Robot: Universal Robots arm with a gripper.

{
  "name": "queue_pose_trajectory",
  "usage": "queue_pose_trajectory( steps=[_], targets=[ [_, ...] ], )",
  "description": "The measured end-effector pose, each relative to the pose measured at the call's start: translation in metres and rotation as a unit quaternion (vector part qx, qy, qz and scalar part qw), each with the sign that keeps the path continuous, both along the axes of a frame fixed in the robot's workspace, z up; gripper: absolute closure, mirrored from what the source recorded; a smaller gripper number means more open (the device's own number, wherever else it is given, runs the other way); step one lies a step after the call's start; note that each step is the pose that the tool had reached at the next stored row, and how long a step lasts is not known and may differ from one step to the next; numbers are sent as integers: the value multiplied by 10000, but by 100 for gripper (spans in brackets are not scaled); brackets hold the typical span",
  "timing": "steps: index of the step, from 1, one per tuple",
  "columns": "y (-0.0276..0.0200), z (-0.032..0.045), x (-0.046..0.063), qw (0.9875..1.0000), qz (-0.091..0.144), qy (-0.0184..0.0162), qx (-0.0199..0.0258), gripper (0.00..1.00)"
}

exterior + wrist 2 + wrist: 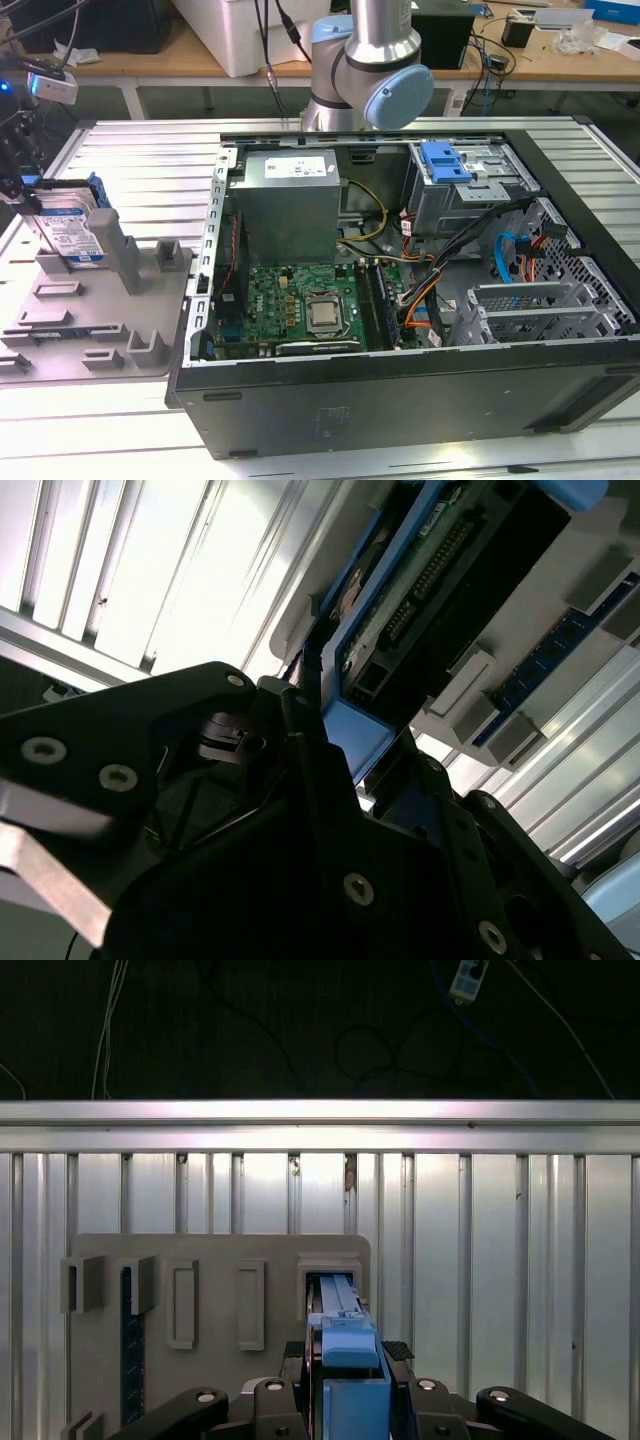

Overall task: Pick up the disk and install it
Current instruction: 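Pick up the disk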

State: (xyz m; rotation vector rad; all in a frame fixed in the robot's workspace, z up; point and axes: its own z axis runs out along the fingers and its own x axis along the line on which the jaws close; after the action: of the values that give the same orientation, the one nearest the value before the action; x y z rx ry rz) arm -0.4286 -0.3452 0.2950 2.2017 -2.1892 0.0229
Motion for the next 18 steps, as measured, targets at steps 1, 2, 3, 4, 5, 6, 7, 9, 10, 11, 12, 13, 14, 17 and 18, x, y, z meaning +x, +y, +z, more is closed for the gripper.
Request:
queue_pose_trajectory(
  steps=[1,2,3,4,5,6,7,9,10,11,12,13,14,17,18],
  targets=[
    [0,0,0,10000,0,0,0,58],
    [0,0,0,10000,0,0,-1,58],
    [0,0,0,10000,0,1,-1,58],
    [0,0,0,10000,0,1,0,59],
    [0,0,0,10000,0,1,0,63],
    [0,0,0,10000,0,1,0,63],
    [0,-1,0,10000,0,0,0,63],
    [0,-2,0,10000,0,0,0,63],
    [0,-2,0,10000,0,0,0,63],
    [0,-2,0,10000,0,1,0,63],
    [0,-2,0,10000,0,1,0,63],
    [0,-2,0,10000,0,0,0,63],
    [0,-2,0,10000,0,0,0,63],
    [0,-2,0,10000,0,0,0,63],
    [0,-3,0,10000,0,0,0,63]
  ],
)
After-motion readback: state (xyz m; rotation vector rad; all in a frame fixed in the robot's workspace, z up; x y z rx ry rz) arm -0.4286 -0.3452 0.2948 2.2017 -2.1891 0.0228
